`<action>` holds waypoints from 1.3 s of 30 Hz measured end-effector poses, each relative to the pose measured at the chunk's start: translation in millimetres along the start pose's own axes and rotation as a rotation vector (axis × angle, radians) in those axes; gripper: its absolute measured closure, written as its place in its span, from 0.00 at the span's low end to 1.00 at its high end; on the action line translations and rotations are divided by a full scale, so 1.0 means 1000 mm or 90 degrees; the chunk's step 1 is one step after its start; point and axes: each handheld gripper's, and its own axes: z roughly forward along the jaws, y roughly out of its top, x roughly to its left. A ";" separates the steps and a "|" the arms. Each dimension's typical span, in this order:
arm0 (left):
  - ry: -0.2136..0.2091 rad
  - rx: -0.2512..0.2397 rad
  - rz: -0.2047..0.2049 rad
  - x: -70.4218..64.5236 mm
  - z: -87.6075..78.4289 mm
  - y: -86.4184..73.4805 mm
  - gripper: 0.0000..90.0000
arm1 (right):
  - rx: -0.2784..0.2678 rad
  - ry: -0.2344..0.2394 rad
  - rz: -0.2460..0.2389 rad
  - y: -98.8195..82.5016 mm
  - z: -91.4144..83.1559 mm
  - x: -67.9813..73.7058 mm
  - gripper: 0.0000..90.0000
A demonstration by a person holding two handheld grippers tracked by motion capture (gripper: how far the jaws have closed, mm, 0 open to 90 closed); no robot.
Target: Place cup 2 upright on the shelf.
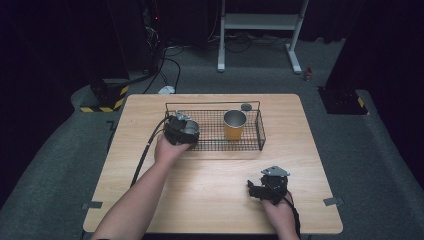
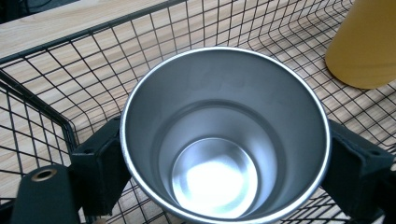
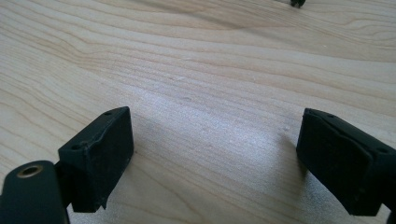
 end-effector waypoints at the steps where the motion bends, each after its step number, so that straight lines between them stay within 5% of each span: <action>1: -0.001 0.001 0.002 0.000 0.000 0.000 0.16 | 0.000 0.000 0.001 0.000 0.000 0.000 0.12; 20: 0.002 -0.027 -0.032 0.000 0.005 0.008 0.21 | 0.000 0.000 0.001 0.000 0.000 0.000 0.12; 39: 0.009 -0.013 -0.014 -0.004 0.008 0.010 0.19 | -0.001 0.003 -0.004 0.000 0.000 0.000 0.12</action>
